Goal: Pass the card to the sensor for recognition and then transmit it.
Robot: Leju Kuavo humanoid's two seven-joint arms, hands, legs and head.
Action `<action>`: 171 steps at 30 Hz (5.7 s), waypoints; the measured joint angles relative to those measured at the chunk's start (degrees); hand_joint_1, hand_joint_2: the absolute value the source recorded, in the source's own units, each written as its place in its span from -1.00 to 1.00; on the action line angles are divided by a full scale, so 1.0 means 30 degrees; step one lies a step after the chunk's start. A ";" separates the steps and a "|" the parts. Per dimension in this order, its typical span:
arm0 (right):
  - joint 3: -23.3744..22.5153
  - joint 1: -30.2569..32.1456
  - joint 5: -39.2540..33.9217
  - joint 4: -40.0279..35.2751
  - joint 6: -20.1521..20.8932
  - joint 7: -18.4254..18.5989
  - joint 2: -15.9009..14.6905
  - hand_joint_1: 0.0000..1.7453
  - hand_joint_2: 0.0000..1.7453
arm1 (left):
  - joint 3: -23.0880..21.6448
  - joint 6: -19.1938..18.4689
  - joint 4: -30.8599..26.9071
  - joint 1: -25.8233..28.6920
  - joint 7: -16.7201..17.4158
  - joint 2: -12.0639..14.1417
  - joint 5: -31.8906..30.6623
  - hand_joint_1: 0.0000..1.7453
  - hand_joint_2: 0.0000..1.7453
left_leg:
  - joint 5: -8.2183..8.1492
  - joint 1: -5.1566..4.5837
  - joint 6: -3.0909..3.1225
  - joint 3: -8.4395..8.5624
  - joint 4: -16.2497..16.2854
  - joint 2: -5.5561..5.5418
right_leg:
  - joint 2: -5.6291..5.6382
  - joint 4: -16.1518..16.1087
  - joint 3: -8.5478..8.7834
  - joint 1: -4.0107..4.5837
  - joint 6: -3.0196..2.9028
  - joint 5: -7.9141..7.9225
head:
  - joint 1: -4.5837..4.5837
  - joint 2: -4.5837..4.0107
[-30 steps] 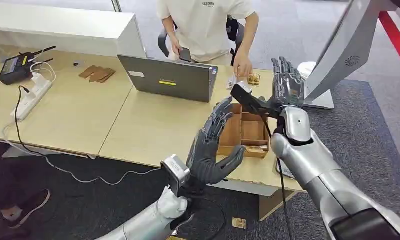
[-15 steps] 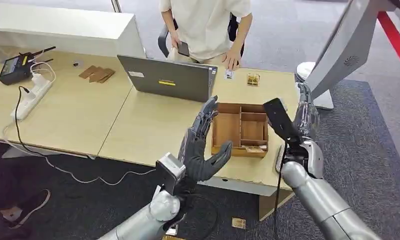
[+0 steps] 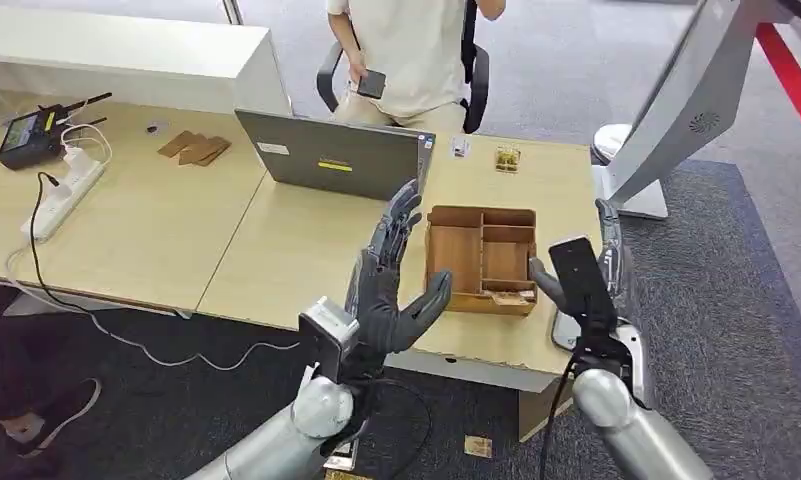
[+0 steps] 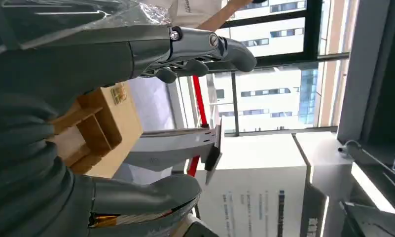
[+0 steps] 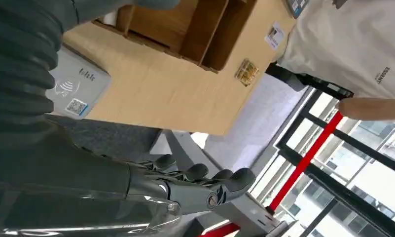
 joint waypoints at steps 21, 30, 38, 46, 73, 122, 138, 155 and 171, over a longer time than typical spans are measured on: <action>0.0029 0.1177 -0.0176 0.0296 0.1888 -0.0373 -0.0015 -1.00 1.00 | -0.0066 -0.0364 0.0007 -0.0112 -0.0204 -0.0036 0.0401 -1.00 1.00 | 0.0000 0.0000 0.0000 -0.0003 -0.0001 0.0002 | 0.0000 0.0000 -0.0001 0.0000 0.0000 -0.0001 | 0.0000 0.0000; 0.0233 0.1186 0.3968 0.0821 0.2062 0.1163 -0.0008 -1.00 1.00 | -0.0153 -0.0416 0.0007 -0.0229 -0.0292 -0.0066 0.0598 -1.00 1.00 | 0.0000 0.0000 0.0000 -0.0003 -0.0001 0.0002 | 0.0000 0.0000 -0.0001 0.0000 0.0000 -0.0001 | 0.0000 0.0000; 0.0335 0.1503 0.7203 0.1243 0.3017 0.2024 0.0043 -1.00 1.00 | -0.0357 -0.0415 0.0007 -0.0354 -0.0357 -0.0073 0.0897 -1.00 1.00 | -0.0001 0.0000 0.0000 -0.0004 -0.0001 0.0001 | 0.0001 0.0000 -0.0002 0.0001 0.0000 -0.0001 | 0.0000 0.0000; 0.0728 0.1387 1.1923 0.2232 0.2981 0.3291 0.0465 -1.00 1.00 | -0.0531 -0.0612 0.0058 -0.0409 -0.0684 -0.0073 0.1093 -1.00 1.00 | -0.0001 0.0001 0.0000 -0.0004 -0.0002 0.0002 | 0.0002 0.0000 -0.0001 0.0002 -0.0002 -0.0002 | 0.0000 0.0000; 0.1239 0.0522 1.3070 0.5425 0.3265 0.2097 0.1901 -1.00 1.00 | -0.0802 -0.0845 0.0262 -0.0432 -0.1035 -0.0226 0.1414 -1.00 -1.00 | 0.0000 0.0002 0.0000 -0.0002 -0.0001 0.0011 | 0.0003 0.0001 0.0000 0.0002 -0.0002 -0.0002 | 0.0000 0.0000; 0.1654 -0.1801 1.1693 1.1233 0.1807 0.0866 0.4137 -0.42 1.00 | -0.0998 -0.0758 0.0372 -0.0368 -0.0874 -0.0437 0.0940 -1.00 -1.00 | 0.0000 0.0000 0.0000 -0.0004 -0.0001 0.0014 | 0.0003 0.0000 -0.0002 0.0001 -0.0001 -0.0002 | 0.0000 0.0000; 0.1581 -0.1854 1.0674 1.1945 0.1961 0.0727 0.4130 1.00 1.00 | -0.1071 -0.0976 0.0379 -0.0289 -0.0889 -0.0546 0.0685 -1.00 1.00 | 0.0000 0.0000 0.0000 -0.0003 -0.0001 0.0016 | 0.0003 0.0000 -0.0003 0.0001 -0.0001 -0.0002 | 0.0007 0.0000; 0.1056 -0.1897 1.0010 1.2522 0.1232 0.1048 0.3584 1.00 1.00 | -0.1115 -0.0976 0.0379 -0.0197 -0.0882 -0.0561 0.0540 -1.00 1.00 | 0.0001 0.0000 0.0000 0.0006 -0.0001 0.0019 | 0.0004 0.0000 0.0003 0.0000 -0.0001 0.0000 | 0.0000 0.0000; 0.0787 -0.2139 1.1839 0.9550 0.0030 0.1835 0.3351 1.00 1.00 | -0.1158 -0.1611 0.0707 -0.0206 -0.1231 -0.0867 0.0744 -1.00 1.00 | 0.0001 0.0002 0.0000 0.0006 -0.0001 0.0021 | 0.0007 0.0001 0.0000 0.0002 -0.0001 0.0000 | 0.0000 0.0000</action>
